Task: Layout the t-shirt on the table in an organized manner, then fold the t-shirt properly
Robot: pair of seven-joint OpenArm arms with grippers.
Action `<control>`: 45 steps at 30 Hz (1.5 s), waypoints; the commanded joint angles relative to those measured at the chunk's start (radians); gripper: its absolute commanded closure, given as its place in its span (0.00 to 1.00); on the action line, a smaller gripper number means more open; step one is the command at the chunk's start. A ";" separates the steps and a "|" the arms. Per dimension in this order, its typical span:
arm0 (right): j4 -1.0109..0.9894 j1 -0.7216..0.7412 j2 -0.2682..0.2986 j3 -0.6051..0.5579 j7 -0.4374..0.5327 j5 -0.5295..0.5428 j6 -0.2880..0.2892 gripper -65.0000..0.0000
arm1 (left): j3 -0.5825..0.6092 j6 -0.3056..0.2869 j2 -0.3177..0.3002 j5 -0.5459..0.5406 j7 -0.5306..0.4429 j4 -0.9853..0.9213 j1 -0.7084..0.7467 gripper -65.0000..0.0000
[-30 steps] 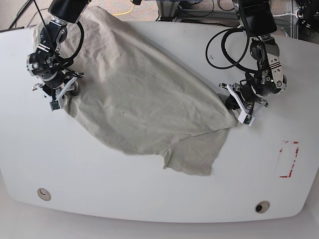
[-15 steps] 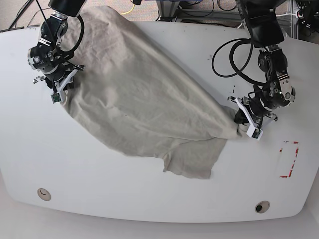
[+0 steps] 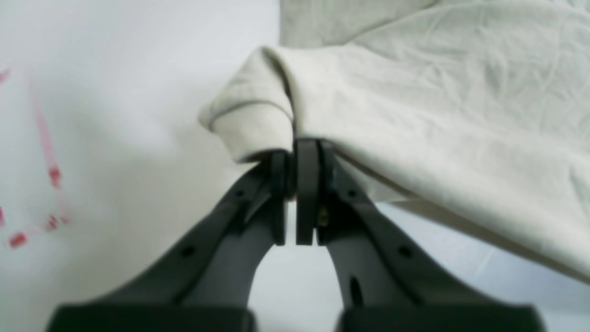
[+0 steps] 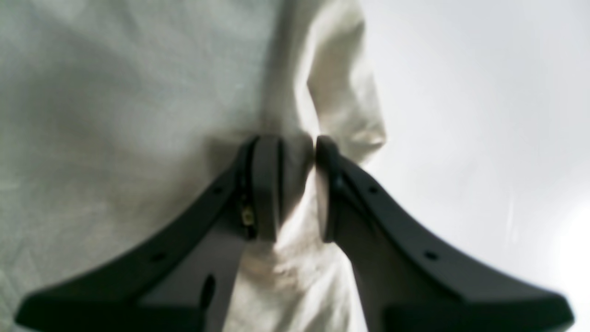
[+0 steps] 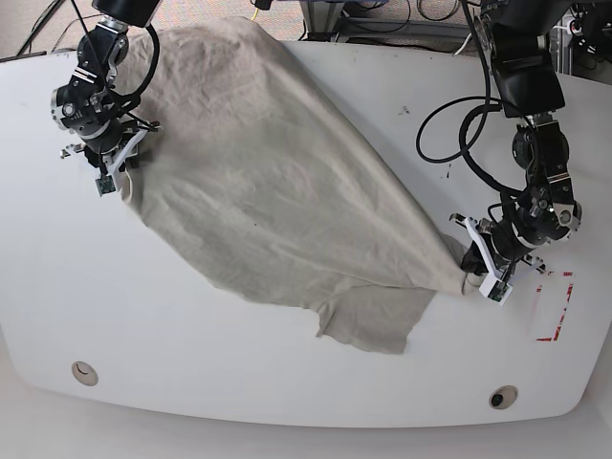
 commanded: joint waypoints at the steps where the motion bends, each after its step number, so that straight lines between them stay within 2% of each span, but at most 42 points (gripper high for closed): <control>1: 0.061 -0.012 -0.003 -0.002 0.002 0.012 -0.001 0.81 | 0.013 0.002 -0.025 -0.012 -0.024 0.014 -0.058 1.00; 5: 0.126 -0.021 -0.052 -0.022 -0.047 0.010 -0.001 0.77 | 0.019 0.002 -0.049 -0.012 -0.026 0.013 -0.104 1.00; 8: 0.186 -0.024 -0.090 -0.028 -0.087 0.010 -0.001 0.64 | 0.019 0.002 -0.060 -0.012 -0.026 -0.009 -0.135 1.00; 12: 0.268 -0.046 -0.149 -0.028 -0.116 0.009 -0.001 0.39 | 0.019 0.002 -0.088 -0.012 -0.026 -0.044 -0.169 1.00; 15: 0.293 -0.038 -0.170 -0.039 -0.116 0.010 -0.001 0.26 | 0.019 0.002 -0.102 -0.012 -0.026 -0.056 -0.173 1.00; 17: 0.290 -0.006 -0.172 -0.050 -0.116 0.010 -0.001 0.22 | 0.019 0.002 -0.103 -0.012 -0.027 -0.056 -0.173 1.00; 23: 0.179 0.135 -0.167 -0.058 -0.116 0.010 -0.001 0.23 | 0.019 0.002 -0.123 -0.012 -0.046 -0.056 -0.164 1.00; 28: 0.008 0.281 -0.162 -0.058 -0.116 0.010 -0.001 0.23 | 0.019 0.002 -0.123 -0.013 -0.046 -0.056 -0.149 1.00; 33: -0.154 0.397 -0.133 -0.058 -0.114 0.010 -0.001 0.23 | 0.019 0.002 -0.123 -0.013 -0.046 -0.053 -0.131 1.00; 39: -0.286 0.473 -0.129 -0.058 -0.114 0.010 -0.001 0.23 | 0.018 0.002 -0.123 -0.013 -0.046 -0.053 -0.129 1.00; 45: -0.301 0.470 -0.129 -0.058 -0.116 0.010 -0.001 0.23 | 0.016 0.002 -0.123 -0.013 -0.046 -0.053 -0.129 1.00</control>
